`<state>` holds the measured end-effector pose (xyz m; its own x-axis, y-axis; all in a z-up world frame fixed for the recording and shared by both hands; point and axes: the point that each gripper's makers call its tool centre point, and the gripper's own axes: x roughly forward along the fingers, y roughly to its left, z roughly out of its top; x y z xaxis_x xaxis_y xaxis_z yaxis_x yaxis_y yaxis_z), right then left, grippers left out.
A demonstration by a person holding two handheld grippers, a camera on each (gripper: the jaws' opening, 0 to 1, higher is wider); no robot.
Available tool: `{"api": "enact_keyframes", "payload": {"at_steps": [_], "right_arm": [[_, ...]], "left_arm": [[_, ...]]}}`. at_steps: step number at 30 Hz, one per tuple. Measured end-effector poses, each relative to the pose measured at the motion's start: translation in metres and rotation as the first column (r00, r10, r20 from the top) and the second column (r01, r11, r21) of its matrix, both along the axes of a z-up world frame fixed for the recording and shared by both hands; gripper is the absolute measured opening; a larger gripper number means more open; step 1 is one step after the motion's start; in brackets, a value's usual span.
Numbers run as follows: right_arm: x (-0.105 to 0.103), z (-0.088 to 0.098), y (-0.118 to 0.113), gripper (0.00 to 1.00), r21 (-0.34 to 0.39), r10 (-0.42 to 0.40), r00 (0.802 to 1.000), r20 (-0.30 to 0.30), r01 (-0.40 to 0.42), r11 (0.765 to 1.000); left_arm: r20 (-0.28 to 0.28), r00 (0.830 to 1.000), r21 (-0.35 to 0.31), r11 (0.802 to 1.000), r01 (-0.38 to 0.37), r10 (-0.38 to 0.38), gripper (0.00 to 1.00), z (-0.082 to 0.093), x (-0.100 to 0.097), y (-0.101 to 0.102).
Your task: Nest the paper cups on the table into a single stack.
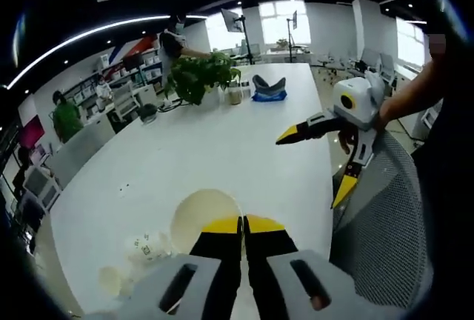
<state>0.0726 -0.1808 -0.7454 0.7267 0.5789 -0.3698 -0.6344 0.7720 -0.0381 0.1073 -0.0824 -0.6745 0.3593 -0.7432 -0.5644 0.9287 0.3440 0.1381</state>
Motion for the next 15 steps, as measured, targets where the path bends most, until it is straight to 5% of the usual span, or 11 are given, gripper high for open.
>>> {"api": "enact_keyframes", "payload": {"at_steps": [15], "right_arm": [[-0.0013,-0.0009,0.0028,0.98,-0.008,0.007,1.000,-0.011,-0.007,1.000]], "left_arm": [[0.008,0.999,0.006,0.999,0.038,-0.038,0.00,-0.0002,-0.0066,-0.0125]]}}
